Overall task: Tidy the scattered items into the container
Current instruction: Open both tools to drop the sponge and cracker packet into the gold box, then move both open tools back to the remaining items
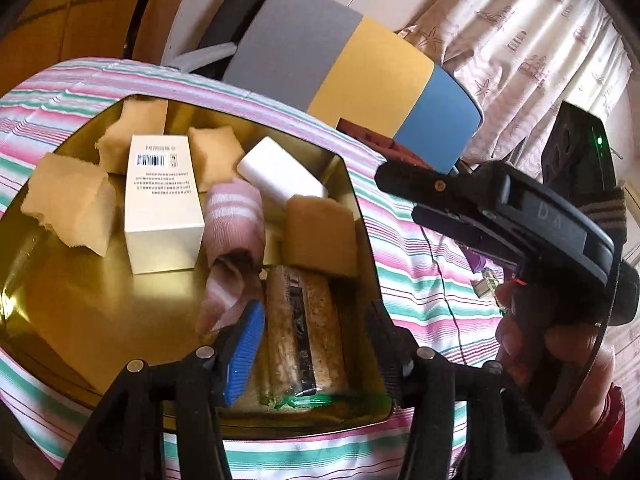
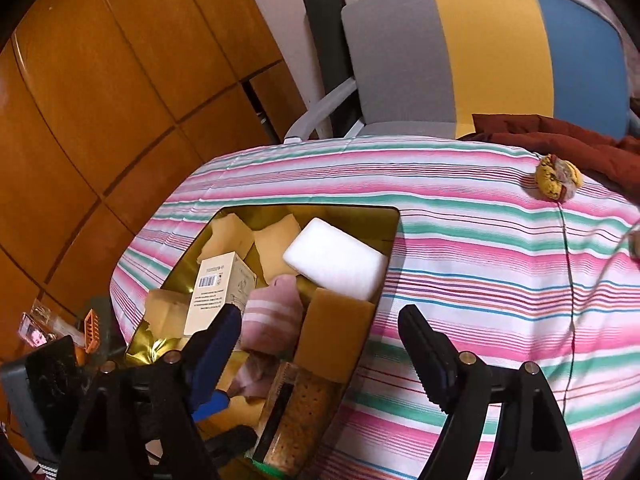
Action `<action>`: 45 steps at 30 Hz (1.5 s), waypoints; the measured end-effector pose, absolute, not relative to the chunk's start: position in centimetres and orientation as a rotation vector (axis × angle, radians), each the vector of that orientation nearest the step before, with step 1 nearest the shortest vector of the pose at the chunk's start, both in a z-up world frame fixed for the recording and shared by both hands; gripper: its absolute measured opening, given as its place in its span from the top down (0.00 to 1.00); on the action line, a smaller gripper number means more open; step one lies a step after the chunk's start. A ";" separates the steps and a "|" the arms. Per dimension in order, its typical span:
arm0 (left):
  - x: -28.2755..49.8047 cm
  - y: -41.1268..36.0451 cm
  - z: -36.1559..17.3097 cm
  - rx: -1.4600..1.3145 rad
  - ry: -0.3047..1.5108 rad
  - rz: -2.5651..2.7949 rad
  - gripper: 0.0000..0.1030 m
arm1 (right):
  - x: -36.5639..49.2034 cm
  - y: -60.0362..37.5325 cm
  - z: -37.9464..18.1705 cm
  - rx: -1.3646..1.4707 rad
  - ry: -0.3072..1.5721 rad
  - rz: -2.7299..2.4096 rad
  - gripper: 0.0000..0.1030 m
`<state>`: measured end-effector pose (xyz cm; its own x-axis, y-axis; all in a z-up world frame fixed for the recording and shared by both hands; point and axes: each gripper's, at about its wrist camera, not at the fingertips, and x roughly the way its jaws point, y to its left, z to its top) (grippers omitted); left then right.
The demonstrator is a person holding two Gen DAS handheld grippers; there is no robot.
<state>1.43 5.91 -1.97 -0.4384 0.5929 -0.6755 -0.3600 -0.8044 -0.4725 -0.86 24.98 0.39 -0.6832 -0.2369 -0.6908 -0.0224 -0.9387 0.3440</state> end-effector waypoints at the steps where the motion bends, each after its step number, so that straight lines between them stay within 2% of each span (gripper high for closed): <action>1: 1.5 5.9 -1.9 -1.195 -0.354 2.241 0.48 | -0.6 25.2 0.4 1.186 -0.507 -2.732 0.21; 9: 1.6 6.9 -1.0 -1.174 -0.378 2.249 0.47 | 1.7 27.3 0.7 1.181 -0.526 -2.755 0.21; 16: 2.5 10.0 0.1 -1.123 -0.301 2.220 0.47 | 4.2 31.9 0.7 1.214 -0.534 -2.837 0.21; 30: 4.9 17.8 0.0 -1.101 -0.087 2.096 0.47 | 10.3 43.7 -0.8 1.305 -0.773 -3.007 0.21; 45: 6.7 22.1 -1.2 -1.146 0.017 2.027 0.47 | 12.7 46.6 -0.4 1.338 -0.639 -3.165 0.20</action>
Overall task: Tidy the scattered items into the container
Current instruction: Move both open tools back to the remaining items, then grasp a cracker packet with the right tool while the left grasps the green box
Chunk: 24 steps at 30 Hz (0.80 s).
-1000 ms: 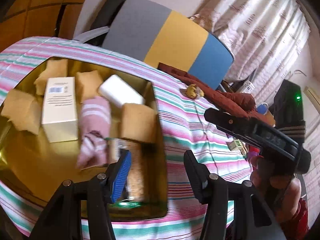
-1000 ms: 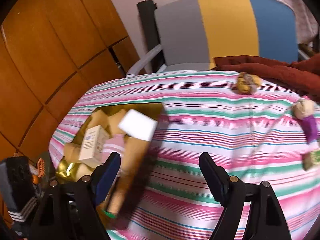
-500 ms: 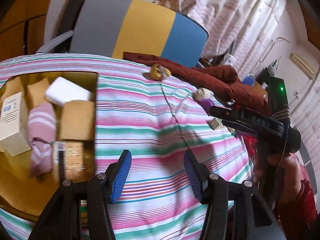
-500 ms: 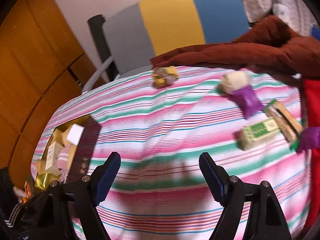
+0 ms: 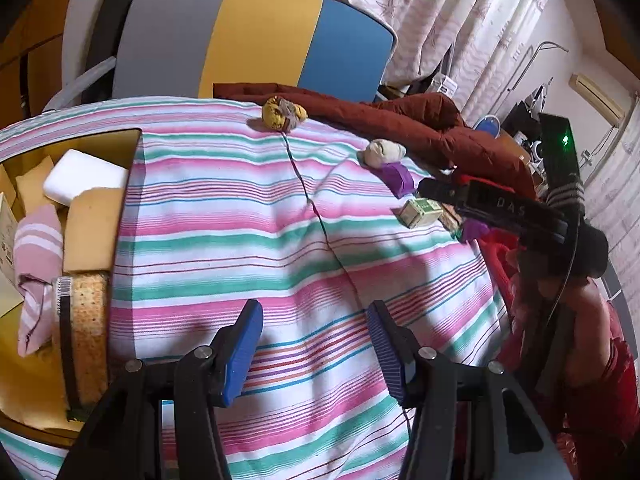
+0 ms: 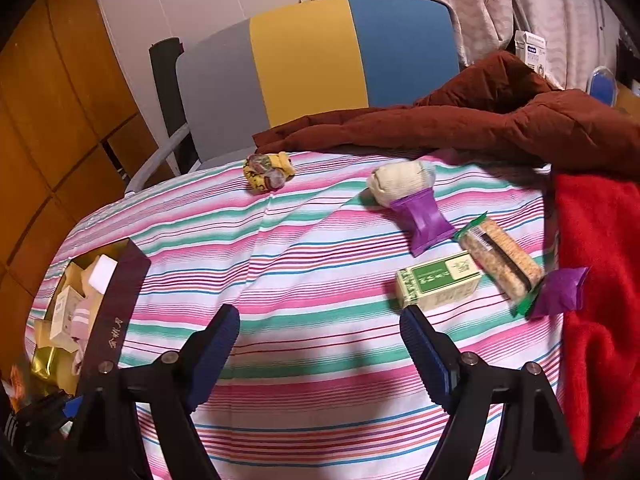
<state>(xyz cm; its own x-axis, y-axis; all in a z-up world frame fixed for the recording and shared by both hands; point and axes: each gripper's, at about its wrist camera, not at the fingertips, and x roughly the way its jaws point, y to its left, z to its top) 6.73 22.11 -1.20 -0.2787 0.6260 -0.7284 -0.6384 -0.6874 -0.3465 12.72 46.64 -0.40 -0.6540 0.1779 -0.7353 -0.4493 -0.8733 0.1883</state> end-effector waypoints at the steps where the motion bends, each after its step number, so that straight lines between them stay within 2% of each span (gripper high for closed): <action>1: 6.7 22.2 -1.3 -1.150 0.019 2.026 0.47 | 12.8 46.8 -0.4 -1.067 0.502 2.521 0.19; 12: 6.9 24.1 -2.1 -1.186 0.057 2.004 0.47 | 13.1 49.7 -0.7 -1.062 0.533 2.484 0.17; 24: 6.7 25.1 -3.0 -1.224 0.089 1.982 0.47 | 15.2 59.5 -1.1 -0.987 0.580 2.259 0.17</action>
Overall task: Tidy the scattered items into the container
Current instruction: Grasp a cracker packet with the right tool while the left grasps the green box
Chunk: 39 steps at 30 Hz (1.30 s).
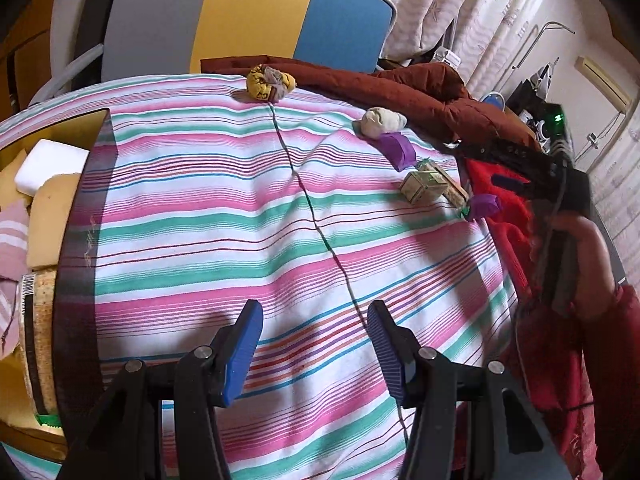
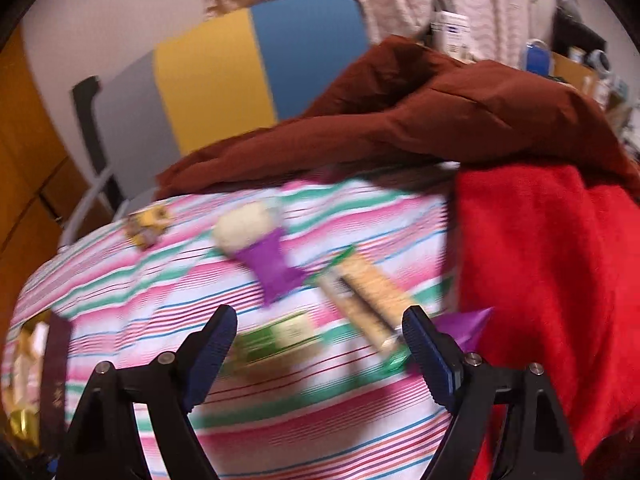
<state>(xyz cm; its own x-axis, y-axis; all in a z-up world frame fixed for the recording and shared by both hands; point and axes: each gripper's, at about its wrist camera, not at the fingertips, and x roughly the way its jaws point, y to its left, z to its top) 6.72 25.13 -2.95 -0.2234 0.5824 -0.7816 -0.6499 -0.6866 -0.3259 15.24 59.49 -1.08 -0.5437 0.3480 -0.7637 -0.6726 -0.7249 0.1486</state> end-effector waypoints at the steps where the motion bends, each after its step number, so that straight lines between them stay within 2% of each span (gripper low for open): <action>1: 6.8 25.3 -3.0 -1.223 0.094 1.980 0.47 | 15.4 60.8 -1.6 -0.993 0.585 2.217 0.17; 6: 7.0 26.2 -3.4 -1.228 0.127 1.965 0.47 | 14.7 64.2 -3.8 -1.063 0.633 2.168 0.17; 9: 7.0 27.2 -3.5 -1.221 0.156 1.959 0.47 | 13.3 64.6 -4.9 -1.138 0.585 2.170 0.20; 12: 6.8 28.5 -3.5 -1.203 0.191 1.952 0.47 | 12.2 64.9 -6.0 -1.204 0.574 2.178 0.27; 16: 6.3 30.9 -3.4 -1.172 0.225 1.922 0.47 | 11.2 64.7 -7.0 -1.269 0.494 2.157 0.26; 21: 6.2 34.7 -3.5 -1.118 0.288 1.883 0.47 | 11.2 64.2 -7.3 -1.301 0.445 2.143 0.31; 24: 5.7 37.4 -3.8 -1.088 0.328 1.850 0.47 | 11.6 64.1 -7.1 -1.298 0.437 2.142 0.38; 26: 5.3 39.3 -4.0 -1.084 0.329 1.820 0.47 | 11.8 64.1 -6.7 -1.286 0.432 2.147 0.47; 28: 4.8 41.1 -4.1 -1.092 0.321 1.791 0.47 | 11.9 64.0 -6.6 -1.281 0.445 2.150 0.48; 30: 4.5 42.7 -4.2 -1.087 0.330 1.762 0.47 | 12.1 64.2 -6.5 -1.273 0.465 2.150 0.47; 34: 3.9 46.4 -4.2 -1.022 0.425 1.750 0.46 | 12.6 64.9 -6.8 -1.261 0.546 2.139 0.32; 36: 3.6 48.0 -4.6 -1.009 0.483 1.737 0.41 | 13.0 65.1 -6.8 -1.246 0.589 2.141 0.30; 39: 3.7 49.5 -5.1 -0.956 0.554 1.707 0.41 | 13.3 65.4 -6.8 -1.229 0.623 2.145 0.29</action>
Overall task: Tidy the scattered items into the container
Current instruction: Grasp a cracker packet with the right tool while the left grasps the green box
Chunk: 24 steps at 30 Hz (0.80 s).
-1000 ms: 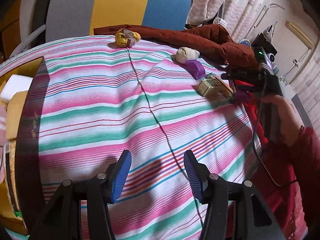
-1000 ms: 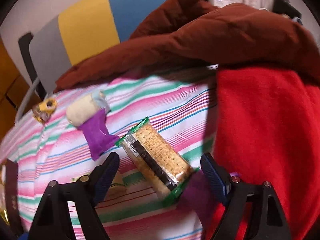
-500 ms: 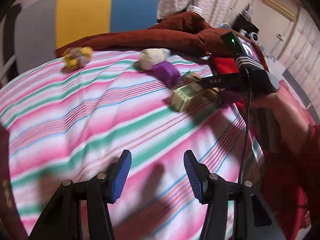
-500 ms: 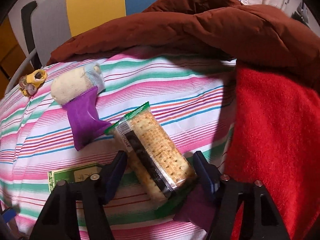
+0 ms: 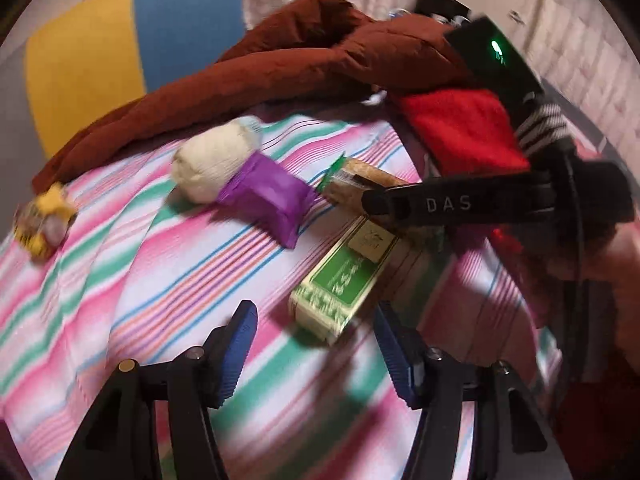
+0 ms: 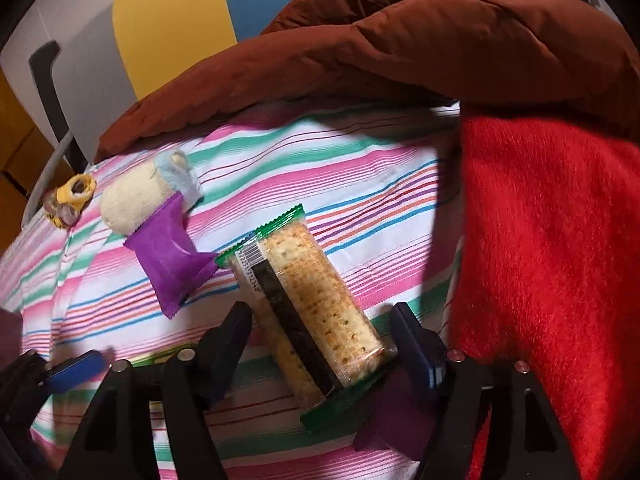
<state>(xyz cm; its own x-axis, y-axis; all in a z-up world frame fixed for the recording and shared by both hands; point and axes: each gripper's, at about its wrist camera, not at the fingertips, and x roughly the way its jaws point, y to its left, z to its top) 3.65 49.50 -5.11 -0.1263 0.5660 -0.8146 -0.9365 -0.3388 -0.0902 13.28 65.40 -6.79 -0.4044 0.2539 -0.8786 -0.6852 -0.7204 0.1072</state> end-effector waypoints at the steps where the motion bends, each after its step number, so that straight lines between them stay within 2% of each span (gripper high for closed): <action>1: 3.6 49.9 -5.3 -0.943 0.562 1.697 0.41 | 13.3 65.4 -6.8 -1.231 0.626 2.144 0.30; 4: 3.4 50.5 -5.8 -0.945 0.522 1.643 0.47 | 13.2 65.0 -6.8 -1.252 0.592 2.148 0.41; 6: 3.6 50.7 -6.1 -0.948 0.502 1.609 0.61 | 13.2 64.6 -6.6 -1.253 0.564 2.152 0.44; 8: 3.9 50.7 -6.6 -0.949 0.490 1.614 0.67 | 13.3 64.4 -6.5 -1.253 0.550 2.153 0.46; 13: 4.3 49.2 -6.6 -0.924 0.466 1.672 0.68 | 13.9 64.2 -6.0 -1.226 0.552 2.156 0.52; 24: 3.4 41.5 -6.6 -0.947 0.309 1.822 0.68 | 14.7 63.7 -4.1 -1.163 0.548 2.213 0.57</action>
